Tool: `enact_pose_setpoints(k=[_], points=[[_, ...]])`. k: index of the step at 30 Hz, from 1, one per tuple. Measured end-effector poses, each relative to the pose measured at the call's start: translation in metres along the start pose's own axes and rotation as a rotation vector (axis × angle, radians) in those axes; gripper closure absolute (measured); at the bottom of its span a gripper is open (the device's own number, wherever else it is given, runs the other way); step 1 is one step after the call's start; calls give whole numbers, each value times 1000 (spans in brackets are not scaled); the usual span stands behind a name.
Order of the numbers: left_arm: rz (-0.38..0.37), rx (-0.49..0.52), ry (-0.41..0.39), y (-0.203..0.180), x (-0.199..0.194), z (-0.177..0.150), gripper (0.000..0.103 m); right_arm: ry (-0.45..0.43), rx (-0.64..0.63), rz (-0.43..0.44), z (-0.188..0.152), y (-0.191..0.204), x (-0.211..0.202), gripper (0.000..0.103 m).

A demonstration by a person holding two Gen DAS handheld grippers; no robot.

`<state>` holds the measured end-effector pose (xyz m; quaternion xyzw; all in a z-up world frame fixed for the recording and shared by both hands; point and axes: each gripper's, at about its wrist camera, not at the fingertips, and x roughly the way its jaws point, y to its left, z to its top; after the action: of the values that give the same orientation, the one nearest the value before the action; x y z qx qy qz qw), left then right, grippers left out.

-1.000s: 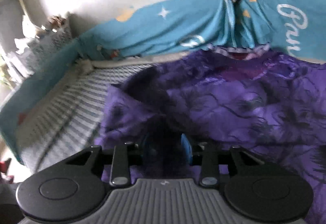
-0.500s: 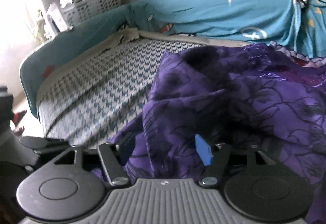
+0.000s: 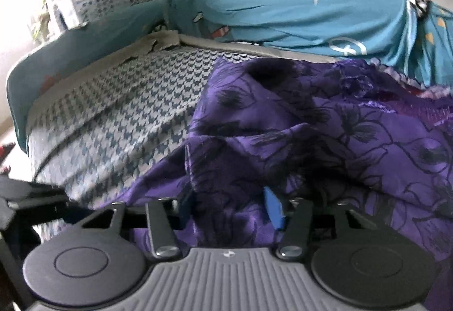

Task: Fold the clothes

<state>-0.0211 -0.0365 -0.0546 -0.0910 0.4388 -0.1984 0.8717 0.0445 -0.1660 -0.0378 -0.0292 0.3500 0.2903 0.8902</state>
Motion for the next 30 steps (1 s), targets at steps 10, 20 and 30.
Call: enact_pose_setpoints(k=[10, 20, 30], points=[[-8, 13, 3, 2, 1, 0, 0, -41, 241, 3, 11, -41, -18, 61], [-33, 5, -12, 3, -1, 7, 0, -30, 269, -113, 11, -53, -18, 87], [-42, 5, -28, -2, 16, 27, 0, -180, 307, -101, 37, -76, -55, 89]])
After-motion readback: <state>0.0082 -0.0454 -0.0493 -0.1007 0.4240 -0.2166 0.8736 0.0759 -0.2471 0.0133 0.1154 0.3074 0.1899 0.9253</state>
